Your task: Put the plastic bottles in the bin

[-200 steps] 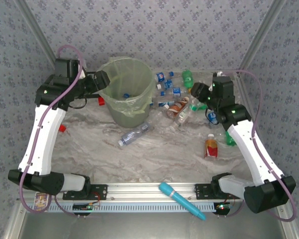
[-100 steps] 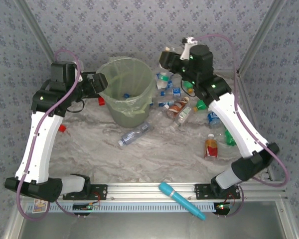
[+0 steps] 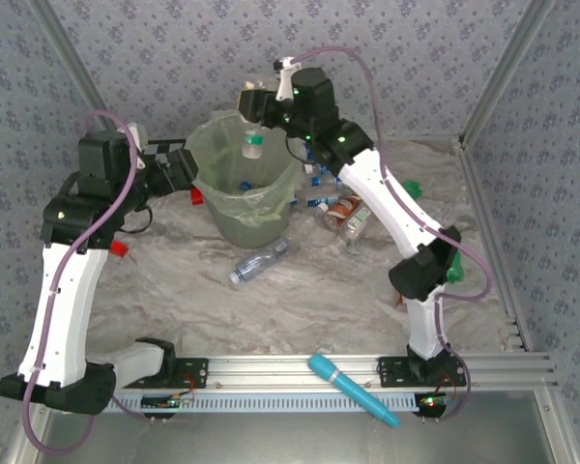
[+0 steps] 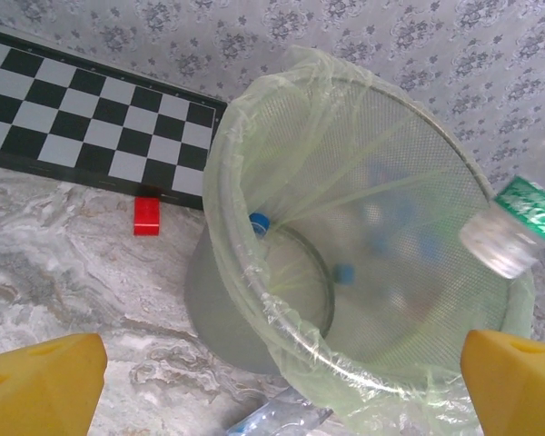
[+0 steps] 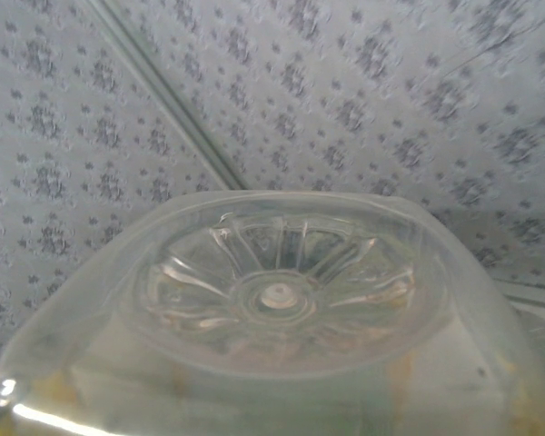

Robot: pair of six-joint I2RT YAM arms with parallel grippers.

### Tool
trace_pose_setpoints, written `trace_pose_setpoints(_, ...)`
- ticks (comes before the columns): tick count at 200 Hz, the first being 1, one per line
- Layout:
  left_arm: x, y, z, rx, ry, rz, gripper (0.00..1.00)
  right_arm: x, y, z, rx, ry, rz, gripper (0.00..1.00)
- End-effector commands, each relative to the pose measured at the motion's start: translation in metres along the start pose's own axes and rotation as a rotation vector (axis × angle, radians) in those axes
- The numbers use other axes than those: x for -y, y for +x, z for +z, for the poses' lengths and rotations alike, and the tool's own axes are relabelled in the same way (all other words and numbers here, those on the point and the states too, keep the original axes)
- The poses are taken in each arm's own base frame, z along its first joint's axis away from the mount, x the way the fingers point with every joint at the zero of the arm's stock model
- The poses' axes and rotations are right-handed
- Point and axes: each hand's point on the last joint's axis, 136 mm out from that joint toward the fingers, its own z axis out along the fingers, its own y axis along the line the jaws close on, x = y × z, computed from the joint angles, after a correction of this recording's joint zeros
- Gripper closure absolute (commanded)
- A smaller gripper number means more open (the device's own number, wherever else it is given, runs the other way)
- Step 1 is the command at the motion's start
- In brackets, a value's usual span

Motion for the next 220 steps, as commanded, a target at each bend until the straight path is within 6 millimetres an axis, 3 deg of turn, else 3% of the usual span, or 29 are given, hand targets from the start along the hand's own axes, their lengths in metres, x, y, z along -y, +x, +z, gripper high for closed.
trace_pose_setpoints(1,-0.009,0.004,-0.007,0.001,-0.033,0.012,0.0,-0.022,0.012,0.006,-0.045,-0.053,0.008,0.49)
trace_pose_setpoints(47,-0.011,0.004,-0.012,0.008,-0.039,0.014,0.0,-0.022,0.024,0.012,-0.076,-0.044,0.005,0.44)
trace_pose_setpoints(64,-0.011,0.005,-0.011,0.005,-0.039,0.014,0.0,-0.021,0.022,0.008,-0.076,-0.04,-0.005,0.3)
trace_pose_setpoints(76,-0.011,0.005,-0.011,0.005,-0.04,0.012,0.0,-0.021,0.021,0.006,-0.076,-0.031,-0.013,0.0)
trace_pose_setpoints(170,-0.016,0.021,0.003,-0.04,-0.045,0.078,0.0,-0.007,0.007,-0.033,-0.045,0.062,-0.088,0.0)
trace_pose_setpoints(220,-0.026,0.049,0.018,-0.089,-0.039,0.107,0.03,0.014,0.01,-0.064,-0.044,0.147,-0.122,0.0)
